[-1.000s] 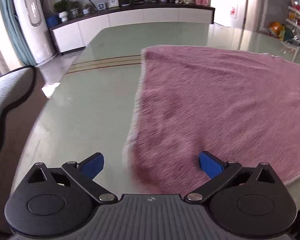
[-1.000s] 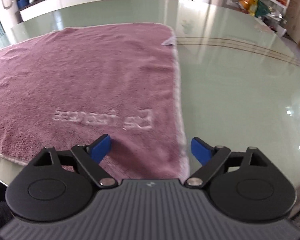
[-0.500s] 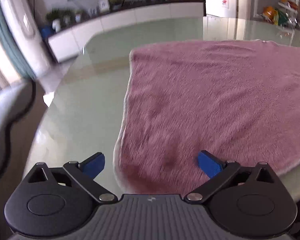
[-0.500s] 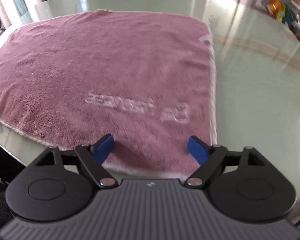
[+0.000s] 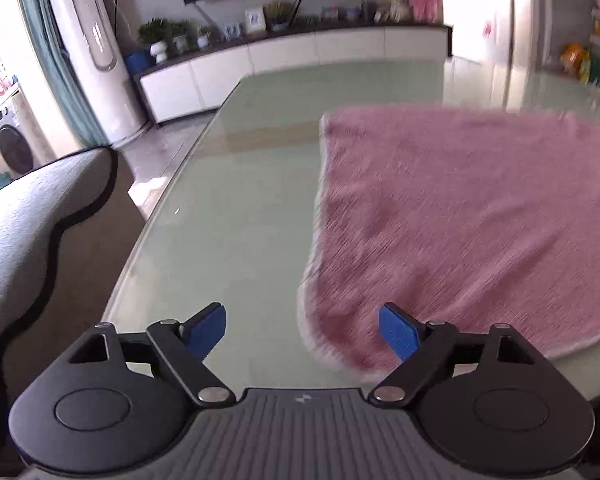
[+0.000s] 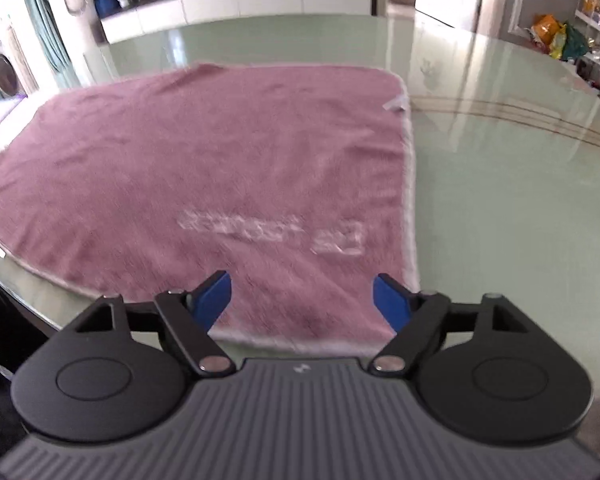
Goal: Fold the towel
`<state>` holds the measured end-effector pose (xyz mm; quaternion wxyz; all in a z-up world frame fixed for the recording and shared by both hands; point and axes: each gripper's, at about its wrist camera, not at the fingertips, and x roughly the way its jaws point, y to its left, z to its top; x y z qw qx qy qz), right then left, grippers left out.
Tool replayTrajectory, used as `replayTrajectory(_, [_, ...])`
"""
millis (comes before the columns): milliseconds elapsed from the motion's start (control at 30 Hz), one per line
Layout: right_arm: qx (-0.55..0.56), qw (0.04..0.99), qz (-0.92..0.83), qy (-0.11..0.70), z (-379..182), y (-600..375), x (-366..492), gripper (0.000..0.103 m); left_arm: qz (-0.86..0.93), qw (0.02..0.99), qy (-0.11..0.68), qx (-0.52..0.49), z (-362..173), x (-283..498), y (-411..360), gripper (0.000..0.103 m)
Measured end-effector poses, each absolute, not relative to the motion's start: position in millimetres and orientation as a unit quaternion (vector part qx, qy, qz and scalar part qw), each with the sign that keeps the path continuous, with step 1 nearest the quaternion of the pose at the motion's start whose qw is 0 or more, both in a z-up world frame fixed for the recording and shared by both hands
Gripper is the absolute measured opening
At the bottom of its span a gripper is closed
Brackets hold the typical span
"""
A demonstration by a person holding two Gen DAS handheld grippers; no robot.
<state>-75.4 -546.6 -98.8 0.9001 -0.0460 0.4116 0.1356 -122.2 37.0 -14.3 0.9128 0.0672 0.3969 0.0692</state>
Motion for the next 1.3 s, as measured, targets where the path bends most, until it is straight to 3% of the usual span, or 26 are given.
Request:
replayTrajectory(67, [-0.062,0.896,0.133,0.419,-105,-542,-72,0.081,0.074,0.905,0.409,0.091,-25,-117,29,0.093])
replayTrajectory(100, [-0.065,0.896,0.134,0.419,-108,-542,-73,0.081,0.081,0.904,0.410,0.093,-28,-117,29,0.100])
replayTrajectory(267, [-0.069,0.897,0.127,0.418,-110,-554,-82,0.088,0.102,0.895,0.427,0.081,-30,-126,36,0.103])
replayTrajectory(333, [-0.072,0.892,0.125,0.429,-106,-558,-84,0.087,0.101,0.890,0.437,0.080,-29,-130,38,0.101])
replayTrajectory(400, [-0.075,0.896,0.122,0.421,-99,-556,-83,0.081,0.098,0.889,0.441,0.074,-21,-131,40,0.089])
replayTrajectory(467, [-0.066,0.904,0.123,0.404,-89,-556,-78,0.081,0.093,0.896,0.428,0.070,-15,-125,38,0.090])
replayTrajectory(567, [-0.071,0.923,0.120,0.360,-76,-541,-57,0.081,0.075,0.909,0.404,0.071,-14,-100,27,0.102])
replayTrajectory(700, [-0.098,0.931,0.174,0.306,-84,-506,-25,0.084,0.052,0.924,0.371,0.072,-13,-66,12,0.101])
replayTrajectory(900, [-0.100,0.904,0.244,0.336,-109,-467,15,0.090,-0.011,0.920,0.376,0.112,-43,-44,-1,0.103])
replayTrajectory(1000, [-0.102,0.905,0.226,0.346,-118,-476,18,0.102,-0.022,0.917,0.398,0.022,-53,-43,29,0.103])
replayTrajectory(1233, [-0.063,0.930,0.130,0.339,-123,-525,21,0.102,0.037,0.919,0.390,0.052,-52,-53,42,0.102])
replayTrajectory(1300, [-0.057,0.932,0.115,0.338,-113,-528,21,0.096,0.063,0.916,0.389,0.073,-47,-54,41,0.092])
